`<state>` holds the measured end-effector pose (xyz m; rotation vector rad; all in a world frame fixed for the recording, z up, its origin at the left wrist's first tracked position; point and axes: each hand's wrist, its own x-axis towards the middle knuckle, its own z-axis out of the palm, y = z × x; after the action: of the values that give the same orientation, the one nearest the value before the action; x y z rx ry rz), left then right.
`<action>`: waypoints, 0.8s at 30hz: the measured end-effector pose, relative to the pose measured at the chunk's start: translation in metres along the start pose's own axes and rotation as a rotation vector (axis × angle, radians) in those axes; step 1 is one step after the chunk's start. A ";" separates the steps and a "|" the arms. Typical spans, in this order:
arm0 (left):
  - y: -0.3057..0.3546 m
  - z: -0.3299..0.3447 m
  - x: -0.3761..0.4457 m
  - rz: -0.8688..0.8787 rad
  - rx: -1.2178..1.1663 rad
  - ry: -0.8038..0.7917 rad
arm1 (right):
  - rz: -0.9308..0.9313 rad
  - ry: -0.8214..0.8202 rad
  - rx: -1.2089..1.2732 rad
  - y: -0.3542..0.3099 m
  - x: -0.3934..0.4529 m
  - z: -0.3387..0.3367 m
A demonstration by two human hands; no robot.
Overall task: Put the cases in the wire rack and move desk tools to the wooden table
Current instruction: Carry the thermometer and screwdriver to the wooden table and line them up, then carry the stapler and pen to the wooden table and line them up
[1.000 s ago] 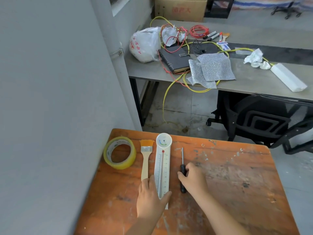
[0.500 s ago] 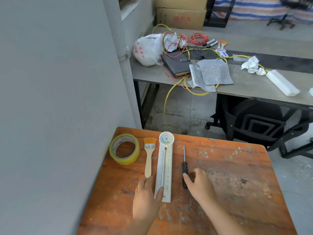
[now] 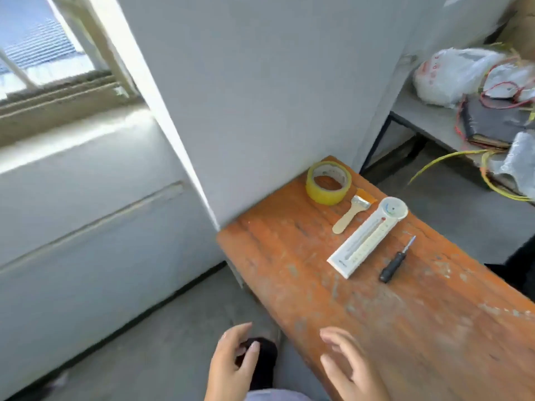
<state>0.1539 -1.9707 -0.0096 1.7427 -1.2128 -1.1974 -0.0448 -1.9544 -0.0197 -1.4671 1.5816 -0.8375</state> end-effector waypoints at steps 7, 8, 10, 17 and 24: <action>-0.064 -0.098 -0.130 -0.214 -0.264 0.533 | -0.273 -0.581 -0.014 -0.059 -0.018 0.108; -0.076 -0.115 -0.146 -0.227 -0.291 0.617 | -0.295 -0.637 -0.003 -0.067 -0.024 0.127; -0.102 -0.145 -0.177 -0.263 -0.339 0.760 | -0.344 -0.734 -0.006 -0.082 -0.039 0.165; -0.209 -0.250 -0.280 -0.405 -0.523 1.176 | -0.448 -1.027 -0.078 -0.147 -0.119 0.326; -0.262 -0.377 -0.367 -0.352 -0.561 1.396 | -0.584 -1.348 -0.071 -0.250 -0.228 0.485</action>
<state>0.5392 -1.5260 -0.0077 1.7308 0.2436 -0.1835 0.5017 -1.7290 0.0060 -1.9055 0.1708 0.0568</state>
